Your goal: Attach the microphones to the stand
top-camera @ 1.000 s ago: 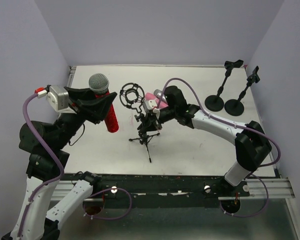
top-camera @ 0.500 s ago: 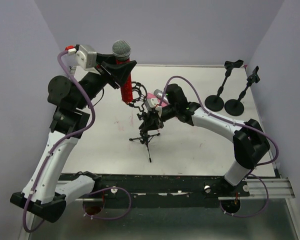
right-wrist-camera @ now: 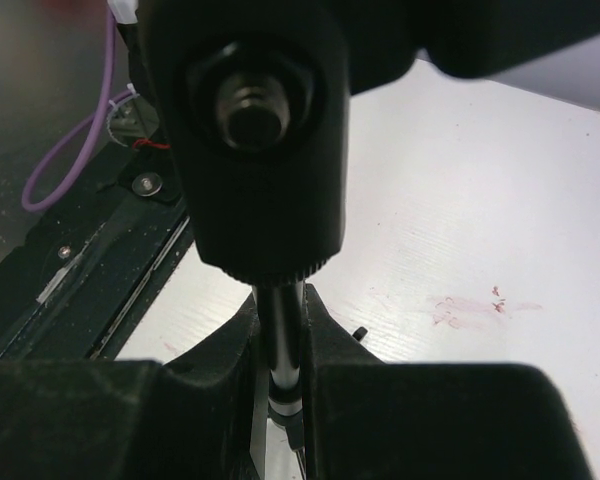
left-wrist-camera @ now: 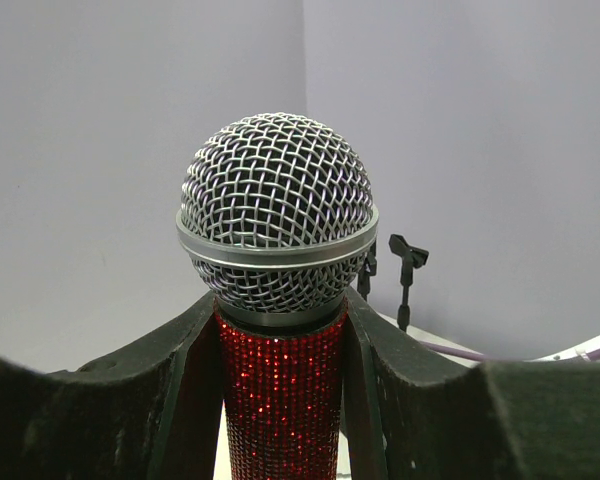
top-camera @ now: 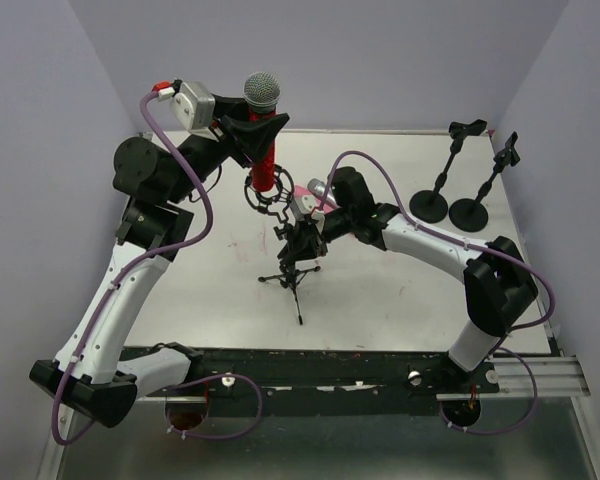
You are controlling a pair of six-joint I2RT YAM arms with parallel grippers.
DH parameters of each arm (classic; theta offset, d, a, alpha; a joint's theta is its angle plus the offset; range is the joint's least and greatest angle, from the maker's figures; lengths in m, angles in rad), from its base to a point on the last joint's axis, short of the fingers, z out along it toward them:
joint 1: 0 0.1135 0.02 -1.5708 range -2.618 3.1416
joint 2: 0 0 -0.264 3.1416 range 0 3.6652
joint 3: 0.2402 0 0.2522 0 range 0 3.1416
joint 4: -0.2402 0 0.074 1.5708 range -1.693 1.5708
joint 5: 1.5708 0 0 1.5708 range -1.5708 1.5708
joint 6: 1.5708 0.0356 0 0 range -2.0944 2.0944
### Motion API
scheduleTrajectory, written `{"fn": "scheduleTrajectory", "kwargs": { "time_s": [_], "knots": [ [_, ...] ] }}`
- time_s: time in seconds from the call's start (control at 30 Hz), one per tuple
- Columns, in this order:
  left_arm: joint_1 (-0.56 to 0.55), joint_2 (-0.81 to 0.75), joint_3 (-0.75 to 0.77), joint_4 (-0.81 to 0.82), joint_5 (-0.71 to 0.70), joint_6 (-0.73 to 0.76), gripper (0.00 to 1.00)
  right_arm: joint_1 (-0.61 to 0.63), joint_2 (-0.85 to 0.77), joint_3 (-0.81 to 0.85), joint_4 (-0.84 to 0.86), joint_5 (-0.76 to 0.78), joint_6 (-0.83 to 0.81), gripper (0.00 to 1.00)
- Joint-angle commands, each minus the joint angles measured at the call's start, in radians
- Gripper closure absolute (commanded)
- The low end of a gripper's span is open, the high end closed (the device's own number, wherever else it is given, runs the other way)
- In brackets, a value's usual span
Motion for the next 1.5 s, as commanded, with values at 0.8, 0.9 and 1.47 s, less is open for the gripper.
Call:
{"fn": "scheduleTrajectory", "kwargs": {
  "time_s": [0.8, 0.9, 1.47],
  "knots": [
    [-0.013, 0.006, -0.153, 0.163, 0.158, 0.042, 1.0, -0.018, 0.049, -0.018, -0.05, -0.005, -0.001, 0.92],
    [-0.013, -0.012, -0.215, 0.223, 0.155, 0.039, 1.0, -0.021, 0.049, -0.022, -0.05, -0.005, -0.002, 0.92],
    [-0.012, -0.092, -0.406, 0.213, 0.177, 0.202, 1.0, -0.026, 0.054, -0.029, -0.05, -0.011, -0.004, 0.92]
  ]
}}
